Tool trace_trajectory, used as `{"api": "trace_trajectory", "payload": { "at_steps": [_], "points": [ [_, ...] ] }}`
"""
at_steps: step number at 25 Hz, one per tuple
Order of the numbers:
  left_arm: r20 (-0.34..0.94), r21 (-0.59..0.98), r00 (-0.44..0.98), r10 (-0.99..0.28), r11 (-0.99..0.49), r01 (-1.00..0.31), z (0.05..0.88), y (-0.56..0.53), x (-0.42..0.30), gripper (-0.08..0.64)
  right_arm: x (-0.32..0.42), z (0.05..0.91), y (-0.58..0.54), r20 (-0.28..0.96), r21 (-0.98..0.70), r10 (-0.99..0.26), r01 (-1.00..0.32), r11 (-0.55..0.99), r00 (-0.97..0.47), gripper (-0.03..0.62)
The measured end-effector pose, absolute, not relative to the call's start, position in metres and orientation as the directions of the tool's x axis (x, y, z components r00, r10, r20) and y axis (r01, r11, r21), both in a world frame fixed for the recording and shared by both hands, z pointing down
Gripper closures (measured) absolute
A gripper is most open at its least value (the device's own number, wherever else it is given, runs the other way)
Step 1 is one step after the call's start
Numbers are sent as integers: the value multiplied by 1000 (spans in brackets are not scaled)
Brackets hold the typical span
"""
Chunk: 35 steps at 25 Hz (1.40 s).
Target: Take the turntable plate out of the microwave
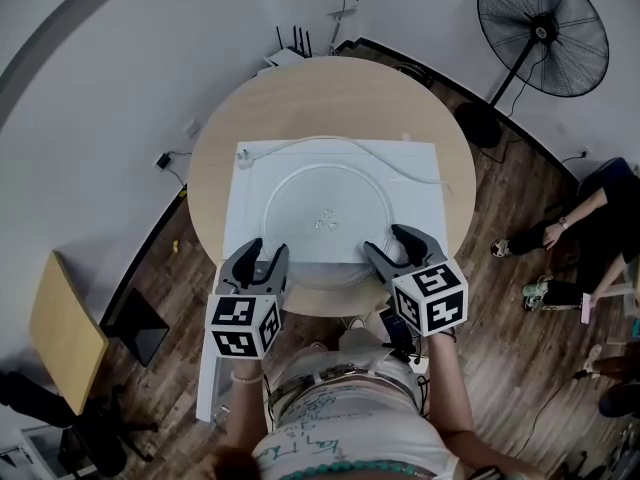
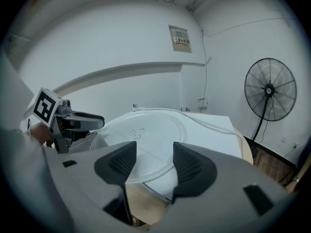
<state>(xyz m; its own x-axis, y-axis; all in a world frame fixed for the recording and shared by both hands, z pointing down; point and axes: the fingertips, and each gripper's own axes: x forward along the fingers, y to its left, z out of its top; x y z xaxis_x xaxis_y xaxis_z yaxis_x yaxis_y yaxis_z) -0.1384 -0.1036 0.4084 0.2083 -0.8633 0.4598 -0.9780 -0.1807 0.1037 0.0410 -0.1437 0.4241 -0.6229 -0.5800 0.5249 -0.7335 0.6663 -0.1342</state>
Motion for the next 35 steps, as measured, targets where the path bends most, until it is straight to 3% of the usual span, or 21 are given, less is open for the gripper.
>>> {"api": "trace_trajectory", "payload": {
  "at_steps": [11,18,35],
  "points": [
    [359,98,207,-910,-183,-978,407,-66,-120,511,49,421,-105,442,-79,-612,-708,702,-656,417],
    [376,119,215,-901,-183,-976,416,-47,-104,531,53,419,-87,432,-28,-607,-683,730,-667,591],
    [403,119,262,-877,-234,-965,432,-42,-67,537,46,433,-80,458,-62,-545,-637,768,-702,598]
  ]
}}
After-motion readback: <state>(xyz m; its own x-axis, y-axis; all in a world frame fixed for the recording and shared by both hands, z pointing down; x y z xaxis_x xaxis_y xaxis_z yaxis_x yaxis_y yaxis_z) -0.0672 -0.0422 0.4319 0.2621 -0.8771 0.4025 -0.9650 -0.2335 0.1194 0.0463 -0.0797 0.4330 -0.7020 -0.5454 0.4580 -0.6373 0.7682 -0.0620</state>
